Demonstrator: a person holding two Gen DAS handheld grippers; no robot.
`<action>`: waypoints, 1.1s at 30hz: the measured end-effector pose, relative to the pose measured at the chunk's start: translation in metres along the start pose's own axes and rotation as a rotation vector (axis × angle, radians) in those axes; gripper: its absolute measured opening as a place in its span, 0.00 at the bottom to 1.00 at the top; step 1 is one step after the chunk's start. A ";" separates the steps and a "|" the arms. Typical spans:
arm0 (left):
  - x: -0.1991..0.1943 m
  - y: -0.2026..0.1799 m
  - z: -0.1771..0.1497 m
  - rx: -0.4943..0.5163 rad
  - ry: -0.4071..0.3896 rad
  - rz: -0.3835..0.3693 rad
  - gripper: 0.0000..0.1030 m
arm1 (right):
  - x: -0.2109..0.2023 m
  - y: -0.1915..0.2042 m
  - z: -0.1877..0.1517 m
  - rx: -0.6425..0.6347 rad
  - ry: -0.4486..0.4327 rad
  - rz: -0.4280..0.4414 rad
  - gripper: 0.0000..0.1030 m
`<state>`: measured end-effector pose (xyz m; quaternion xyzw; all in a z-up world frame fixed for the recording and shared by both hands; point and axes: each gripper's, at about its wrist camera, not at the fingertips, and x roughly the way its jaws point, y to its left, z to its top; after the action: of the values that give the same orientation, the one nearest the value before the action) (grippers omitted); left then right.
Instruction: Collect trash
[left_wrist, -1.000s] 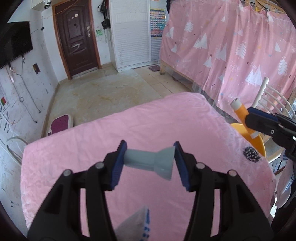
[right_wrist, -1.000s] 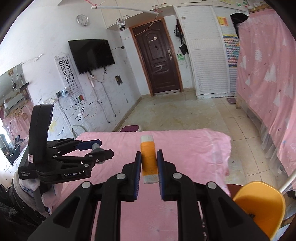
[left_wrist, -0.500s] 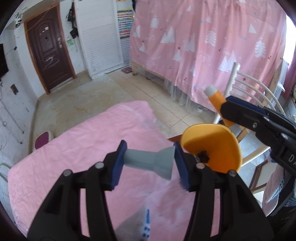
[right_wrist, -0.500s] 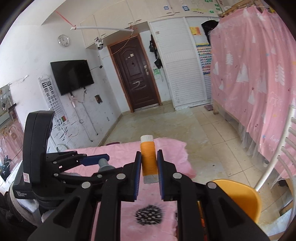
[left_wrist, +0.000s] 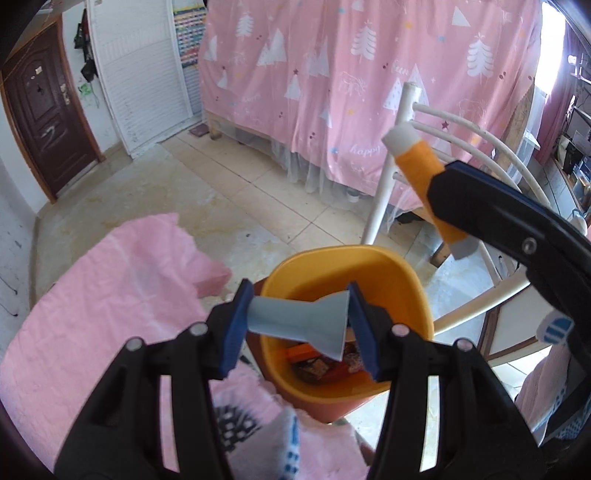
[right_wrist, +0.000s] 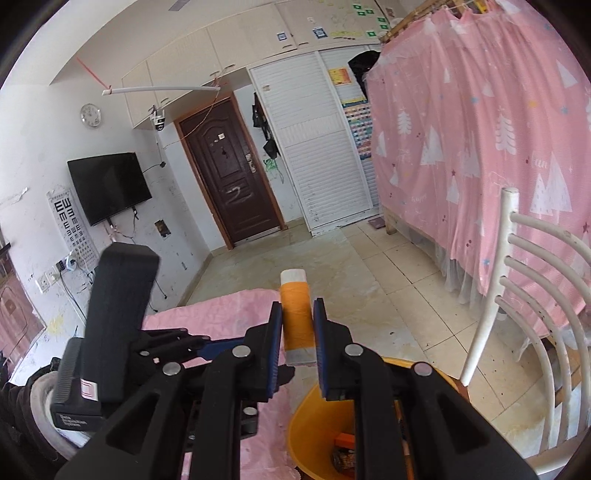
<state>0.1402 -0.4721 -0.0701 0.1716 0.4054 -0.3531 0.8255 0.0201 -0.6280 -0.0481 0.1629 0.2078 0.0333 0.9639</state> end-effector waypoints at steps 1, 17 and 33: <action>0.006 -0.003 0.002 0.002 0.005 -0.012 0.48 | 0.001 -0.003 0.001 0.007 -0.003 -0.004 0.07; 0.001 0.017 -0.008 -0.028 -0.003 0.035 0.83 | 0.024 -0.029 -0.008 0.081 0.042 -0.097 0.09; -0.076 0.130 -0.080 -0.236 -0.086 0.293 0.87 | 0.055 0.026 -0.010 0.059 0.054 -0.115 0.89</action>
<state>0.1580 -0.3029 -0.0592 0.1157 0.3789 -0.1863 0.8991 0.0660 -0.5929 -0.0696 0.1782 0.2436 -0.0240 0.9531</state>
